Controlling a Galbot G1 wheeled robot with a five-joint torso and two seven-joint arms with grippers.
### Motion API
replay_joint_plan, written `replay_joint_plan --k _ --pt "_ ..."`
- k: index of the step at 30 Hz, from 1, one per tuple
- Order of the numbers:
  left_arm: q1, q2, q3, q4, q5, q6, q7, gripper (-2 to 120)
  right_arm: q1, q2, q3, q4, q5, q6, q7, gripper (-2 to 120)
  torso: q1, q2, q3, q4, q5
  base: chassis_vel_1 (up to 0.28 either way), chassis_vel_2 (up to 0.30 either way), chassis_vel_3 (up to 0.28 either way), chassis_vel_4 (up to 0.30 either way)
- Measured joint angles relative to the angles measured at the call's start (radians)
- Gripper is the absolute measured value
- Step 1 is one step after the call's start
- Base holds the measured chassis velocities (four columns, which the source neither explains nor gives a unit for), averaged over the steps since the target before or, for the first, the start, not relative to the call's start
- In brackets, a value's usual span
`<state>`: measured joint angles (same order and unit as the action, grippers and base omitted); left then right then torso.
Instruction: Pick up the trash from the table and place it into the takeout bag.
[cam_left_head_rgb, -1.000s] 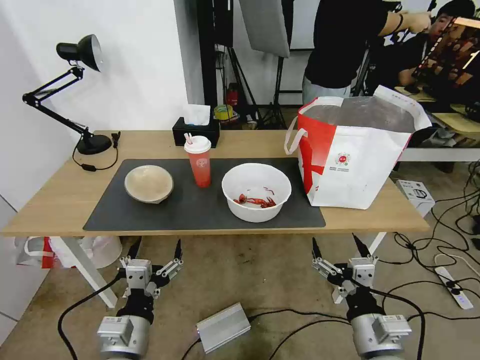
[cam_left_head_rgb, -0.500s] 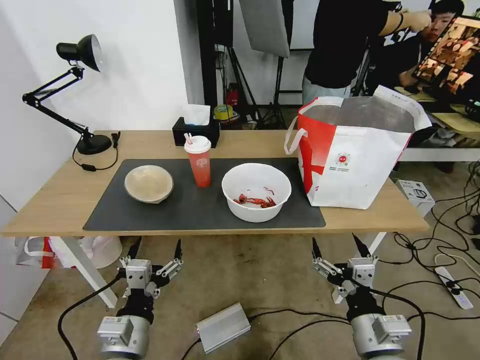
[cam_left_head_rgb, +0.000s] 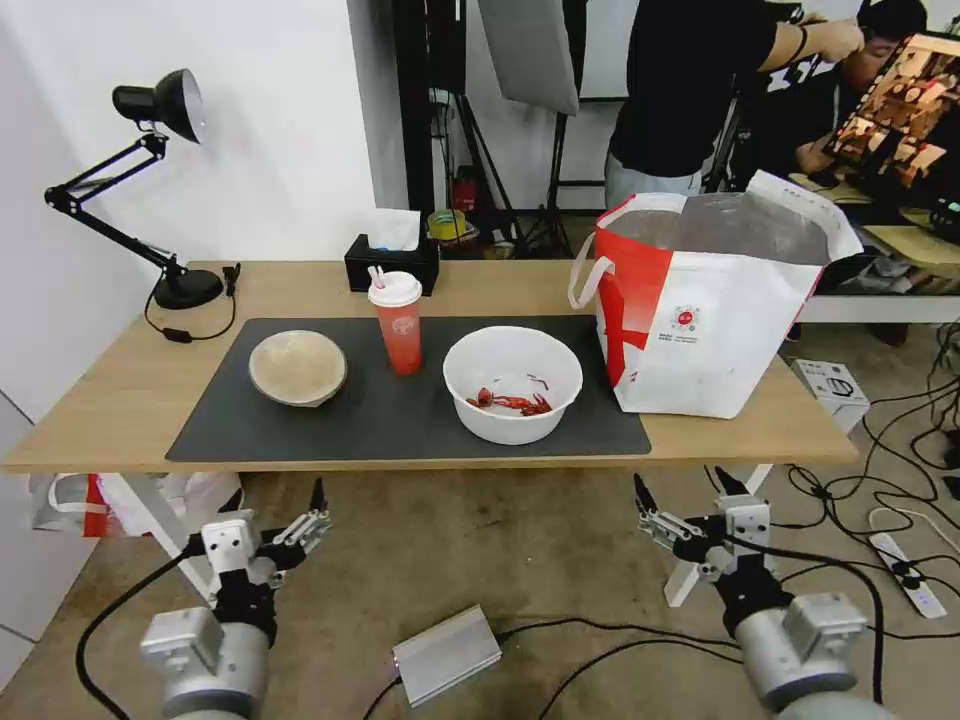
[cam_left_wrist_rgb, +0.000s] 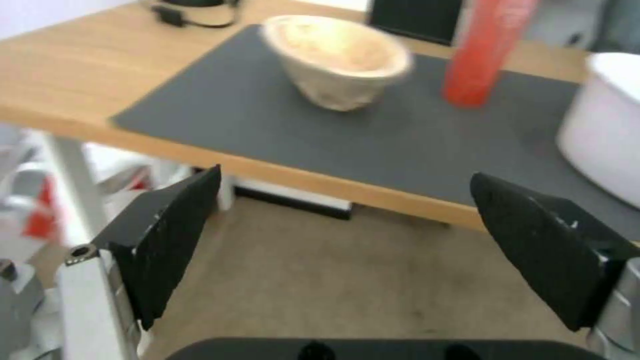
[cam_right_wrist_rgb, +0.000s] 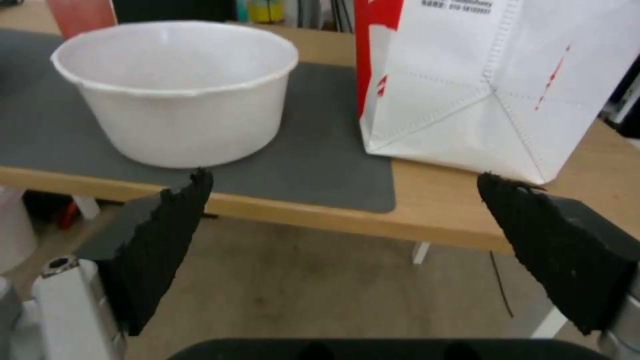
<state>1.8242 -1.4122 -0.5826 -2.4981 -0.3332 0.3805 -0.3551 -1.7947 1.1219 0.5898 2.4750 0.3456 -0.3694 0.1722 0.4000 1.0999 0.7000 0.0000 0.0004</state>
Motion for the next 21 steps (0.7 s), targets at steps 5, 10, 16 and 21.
replay_joint_plan --k 5,10,16,21 --pt "0.003 0.010 -0.009 -0.006 -0.017 0.001 -0.018 100 0.009 -0.065 0.006 0.025 0.060 -0.046 0.027 100 0.000 0.000 0.000 -0.0002 -0.0010 0.000 0.000 0.000 0.000" --pt "0.003 0.012 -0.010 -0.006 -0.017 0.000 -0.019 100 0.027 -0.183 0.020 0.029 0.168 -0.096 0.072 100 0.000 0.000 0.000 0.0002 -0.0005 0.000 0.000 0.000 0.000" --pt "0.001 0.010 -0.008 -0.006 -0.017 -0.004 -0.017 100 0.033 -0.185 0.017 0.029 0.185 0.008 0.039 100 0.000 0.000 0.000 0.0000 -0.0004 0.000 0.000 0.000 0.000" --pt "-0.001 0.010 -0.007 -0.004 -0.018 -0.021 -0.014 100 0.036 -0.178 0.015 0.028 0.185 0.043 0.015 100 0.000 0.000 0.000 0.0000 -0.0004 0.000 0.000 0.000 0.000"
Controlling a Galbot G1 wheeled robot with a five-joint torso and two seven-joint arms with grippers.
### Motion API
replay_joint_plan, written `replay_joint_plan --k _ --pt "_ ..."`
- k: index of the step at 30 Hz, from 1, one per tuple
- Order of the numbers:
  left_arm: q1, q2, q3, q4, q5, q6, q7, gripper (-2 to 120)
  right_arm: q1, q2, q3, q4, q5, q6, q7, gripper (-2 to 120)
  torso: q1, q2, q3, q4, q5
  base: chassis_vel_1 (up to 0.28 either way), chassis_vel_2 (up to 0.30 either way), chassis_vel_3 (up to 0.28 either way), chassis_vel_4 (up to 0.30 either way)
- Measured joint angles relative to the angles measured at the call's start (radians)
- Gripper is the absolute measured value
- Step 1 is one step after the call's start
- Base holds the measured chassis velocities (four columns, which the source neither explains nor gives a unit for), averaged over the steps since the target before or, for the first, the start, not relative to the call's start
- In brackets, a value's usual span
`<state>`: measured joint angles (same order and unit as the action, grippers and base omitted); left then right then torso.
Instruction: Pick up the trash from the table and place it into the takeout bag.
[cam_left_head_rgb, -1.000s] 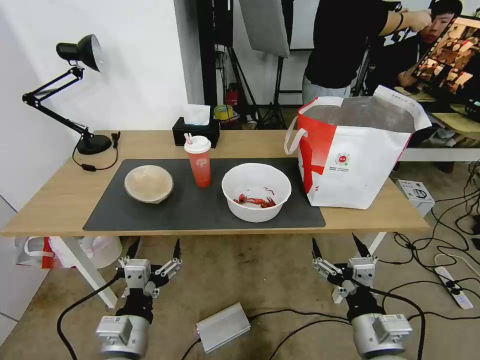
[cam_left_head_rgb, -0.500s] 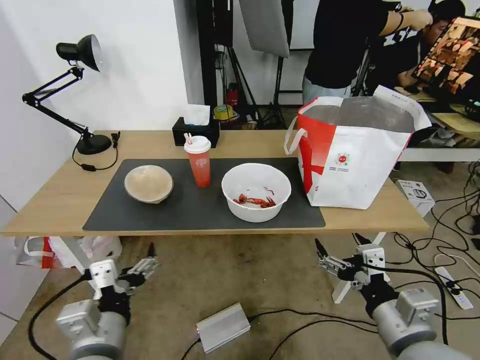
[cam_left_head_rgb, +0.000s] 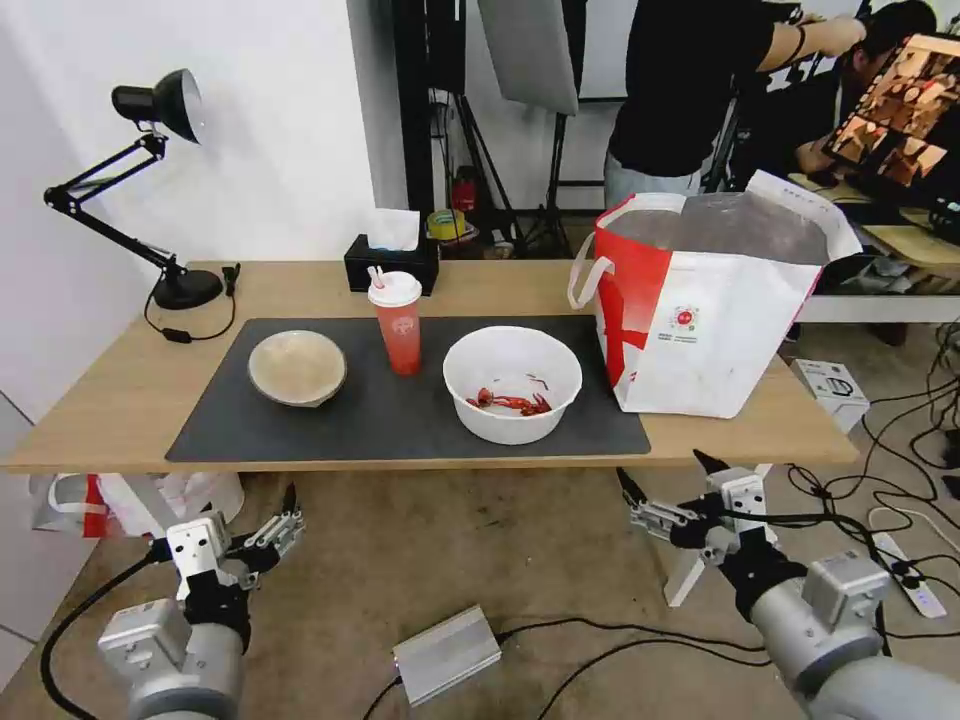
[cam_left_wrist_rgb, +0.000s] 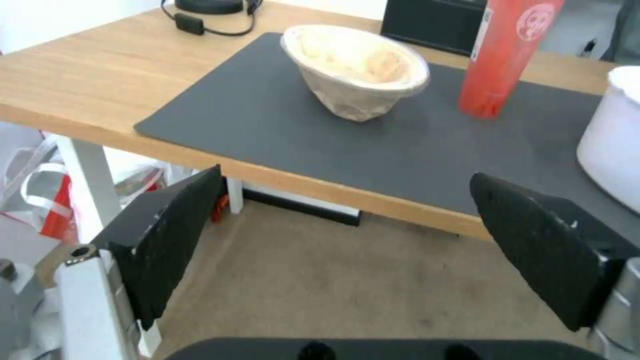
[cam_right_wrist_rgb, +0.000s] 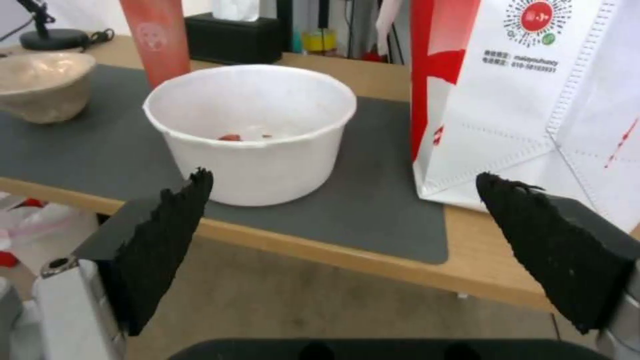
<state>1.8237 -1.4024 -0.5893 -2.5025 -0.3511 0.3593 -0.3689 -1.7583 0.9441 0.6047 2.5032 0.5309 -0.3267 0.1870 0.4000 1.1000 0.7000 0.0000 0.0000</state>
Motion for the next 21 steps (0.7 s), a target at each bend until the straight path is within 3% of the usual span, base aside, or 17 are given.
replay_joint_plan --k 11,21 --pt "-0.001 0.000 -0.004 0.001 0.016 -0.082 0.036 100 0.006 -0.001 0.006 -0.002 -0.004 0.057 -0.037 100 0.000 0.000 0.000 0.0000 -0.0001 0.000 0.000 0.000 0.000" --pt "-0.004 0.000 0.000 0.002 0.026 -0.089 0.049 100 0.067 -0.063 0.023 -0.002 -0.021 0.125 -0.120 100 0.000 0.000 0.000 -0.0001 0.0000 0.000 0.000 0.000 0.000"
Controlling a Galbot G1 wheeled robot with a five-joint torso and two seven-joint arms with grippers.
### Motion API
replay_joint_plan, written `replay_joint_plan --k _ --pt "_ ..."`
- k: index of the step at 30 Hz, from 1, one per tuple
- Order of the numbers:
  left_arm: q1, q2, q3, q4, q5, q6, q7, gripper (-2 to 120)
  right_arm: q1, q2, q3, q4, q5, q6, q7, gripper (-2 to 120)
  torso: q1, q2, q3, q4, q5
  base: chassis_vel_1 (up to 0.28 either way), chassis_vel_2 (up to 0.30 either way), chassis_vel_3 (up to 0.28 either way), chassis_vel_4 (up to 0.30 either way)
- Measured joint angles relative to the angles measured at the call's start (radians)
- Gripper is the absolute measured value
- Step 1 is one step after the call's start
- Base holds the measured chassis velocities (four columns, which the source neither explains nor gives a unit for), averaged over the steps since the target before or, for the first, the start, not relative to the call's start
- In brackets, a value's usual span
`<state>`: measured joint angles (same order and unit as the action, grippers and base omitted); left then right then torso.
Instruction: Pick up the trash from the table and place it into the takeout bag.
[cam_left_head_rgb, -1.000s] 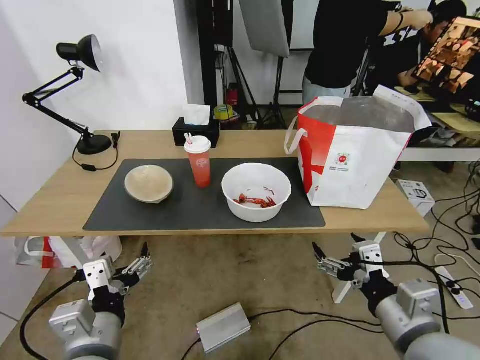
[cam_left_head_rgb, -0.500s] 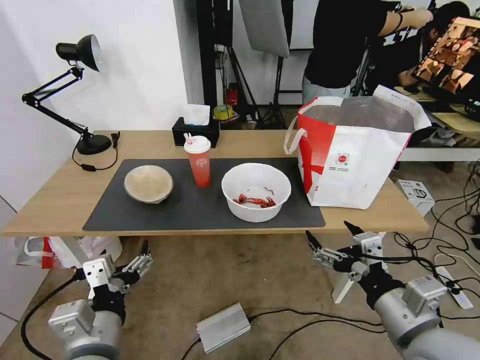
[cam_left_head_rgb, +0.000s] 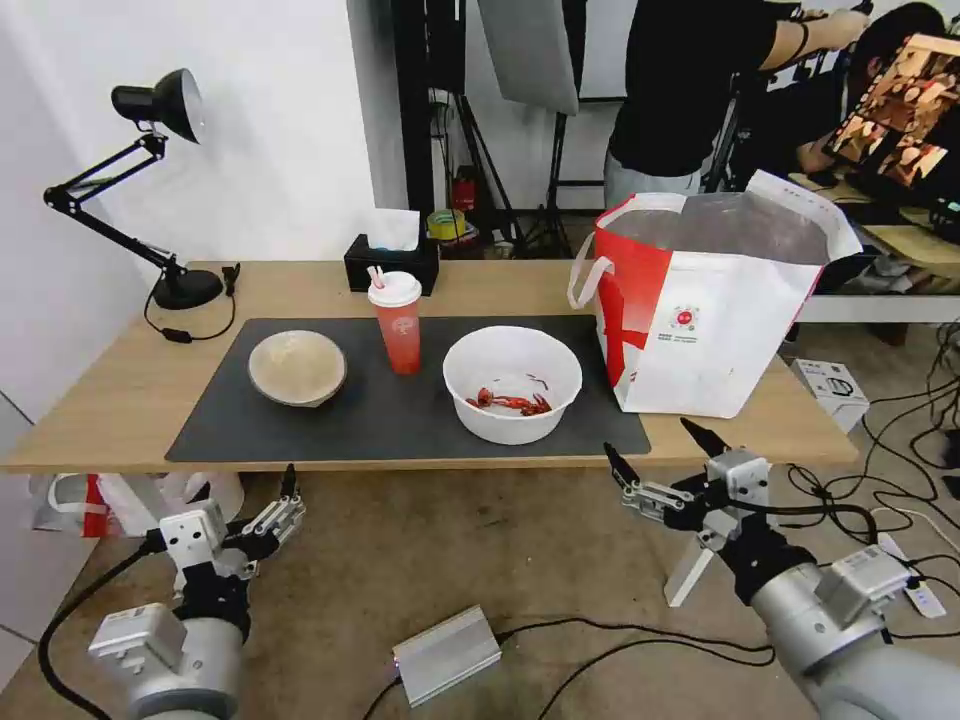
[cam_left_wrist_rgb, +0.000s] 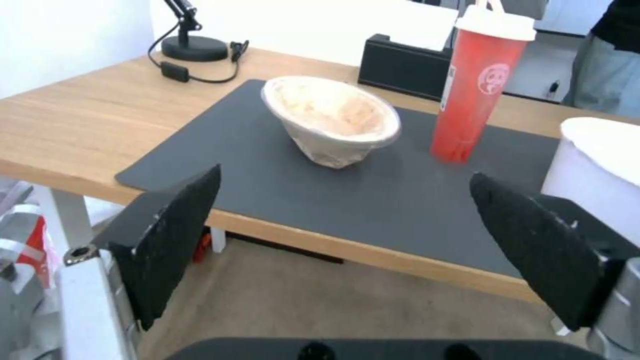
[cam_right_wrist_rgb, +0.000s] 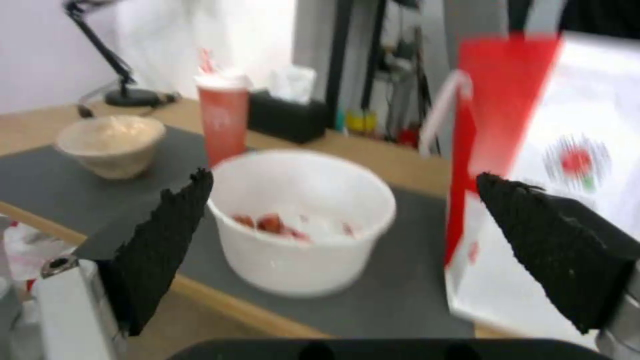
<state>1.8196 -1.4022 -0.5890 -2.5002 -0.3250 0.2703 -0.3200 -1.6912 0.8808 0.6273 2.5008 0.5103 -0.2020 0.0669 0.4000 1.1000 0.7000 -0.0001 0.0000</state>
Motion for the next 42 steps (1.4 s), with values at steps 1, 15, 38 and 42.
replay_joint_plan --k 1,15,38,42 --pt "0.000 0.000 0.000 0.000 0.000 0.000 0.001 100 0.017 -0.017 0.000 0.000 0.004 0.011 -0.014 100 0.000 0.000 0.000 0.0001 0.0001 0.000 0.000 0.000 0.000" --pt "0.004 -0.014 0.000 0.000 0.006 -0.007 0.004 100 0.124 -0.150 0.016 -0.001 0.094 0.029 -0.057 100 0.000 0.000 0.000 0.0001 0.0000 0.000 0.000 0.000 0.000" --pt "0.007 -0.023 -0.007 0.000 0.036 -0.014 0.010 100 0.343 -0.308 -0.005 -0.046 0.327 -0.052 -0.170 100 0.000 0.000 0.000 0.0001 0.0000 0.000 0.000 0.000 0.000" --pt "0.005 -0.024 -0.009 0.000 0.039 -0.008 0.010 100 0.438 -0.358 -0.047 -0.076 0.426 -0.118 -0.211 100 0.000 0.000 0.000 0.0001 0.0000 0.000 0.000 0.000 0.000"
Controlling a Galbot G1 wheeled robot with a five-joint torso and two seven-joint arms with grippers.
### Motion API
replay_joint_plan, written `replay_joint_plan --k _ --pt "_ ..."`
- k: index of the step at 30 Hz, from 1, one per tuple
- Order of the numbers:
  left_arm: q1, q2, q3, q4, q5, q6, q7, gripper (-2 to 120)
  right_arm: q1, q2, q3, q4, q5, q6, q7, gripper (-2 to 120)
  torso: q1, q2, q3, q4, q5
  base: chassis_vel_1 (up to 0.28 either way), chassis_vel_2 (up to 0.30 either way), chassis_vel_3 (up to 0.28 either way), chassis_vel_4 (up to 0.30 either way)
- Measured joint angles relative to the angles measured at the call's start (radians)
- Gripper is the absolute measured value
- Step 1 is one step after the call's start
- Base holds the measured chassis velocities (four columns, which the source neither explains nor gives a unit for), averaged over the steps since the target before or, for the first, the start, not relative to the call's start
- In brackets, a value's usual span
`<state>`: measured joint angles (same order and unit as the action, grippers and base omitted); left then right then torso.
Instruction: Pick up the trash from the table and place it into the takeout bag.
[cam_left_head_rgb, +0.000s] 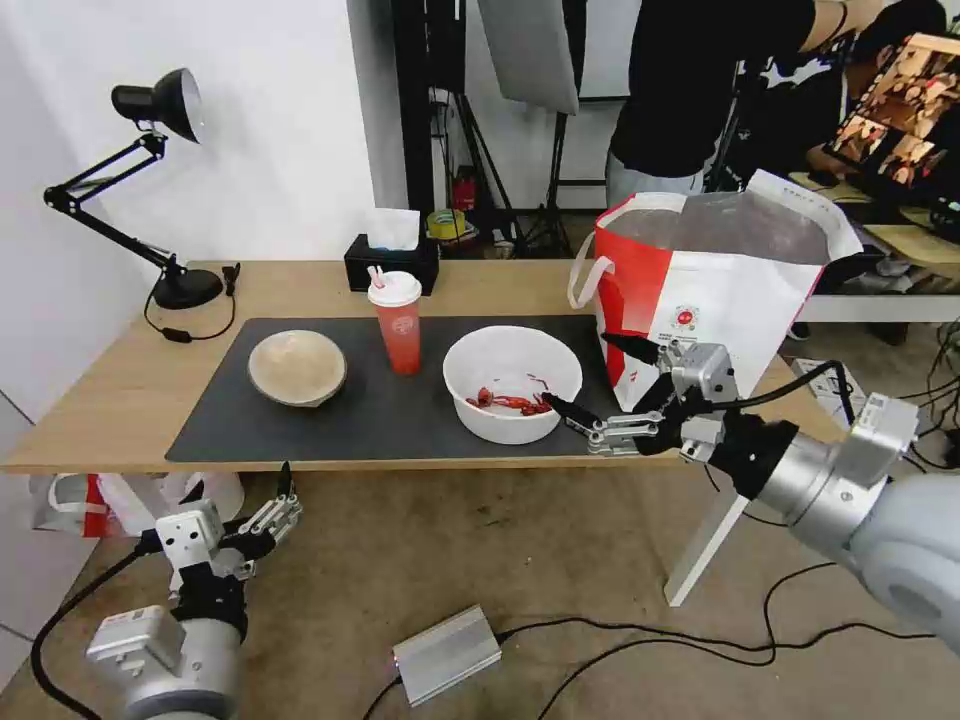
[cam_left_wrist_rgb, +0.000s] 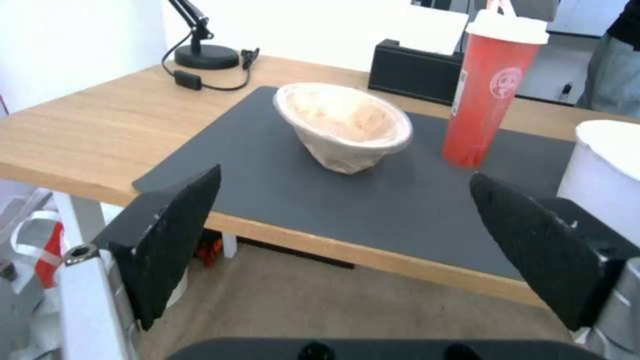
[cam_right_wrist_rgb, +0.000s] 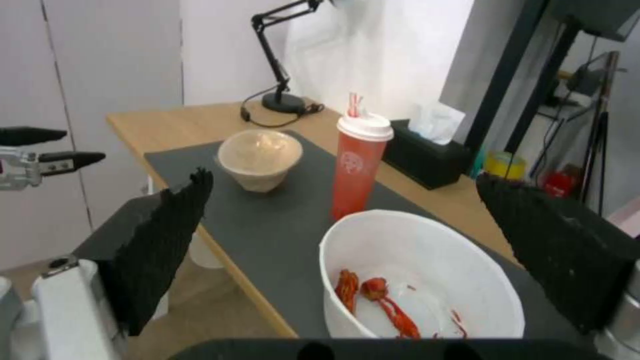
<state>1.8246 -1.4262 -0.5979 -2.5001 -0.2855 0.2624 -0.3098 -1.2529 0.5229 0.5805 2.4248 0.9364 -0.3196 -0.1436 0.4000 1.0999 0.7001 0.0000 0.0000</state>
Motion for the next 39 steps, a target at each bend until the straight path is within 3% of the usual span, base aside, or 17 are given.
replay_joint_plan --k 19,28,39 --pt "-0.001 -0.007 0.003 0.000 0.007 0.002 0.001 100 0.351 -0.100 -0.288 -0.086 0.063 -0.081 -0.057 100 0.000 0.000 0.000 0.0000 0.0000 0.000 0.000 0.000 0.000" --pt "0.002 -0.016 0.005 0.000 0.020 0.000 0.001 100 0.628 -0.148 -0.510 -0.128 0.080 -0.119 -0.103 100 0.000 0.000 0.000 0.0001 0.0000 0.000 0.000 0.000 0.000" --pt "-0.004 -0.016 0.011 0.000 0.024 -0.001 0.002 100 0.688 -0.159 -0.583 -0.168 0.071 -0.130 -0.138 100 0.000 0.000 0.000 0.0000 0.0000 0.000 0.000 0.000 0.000"
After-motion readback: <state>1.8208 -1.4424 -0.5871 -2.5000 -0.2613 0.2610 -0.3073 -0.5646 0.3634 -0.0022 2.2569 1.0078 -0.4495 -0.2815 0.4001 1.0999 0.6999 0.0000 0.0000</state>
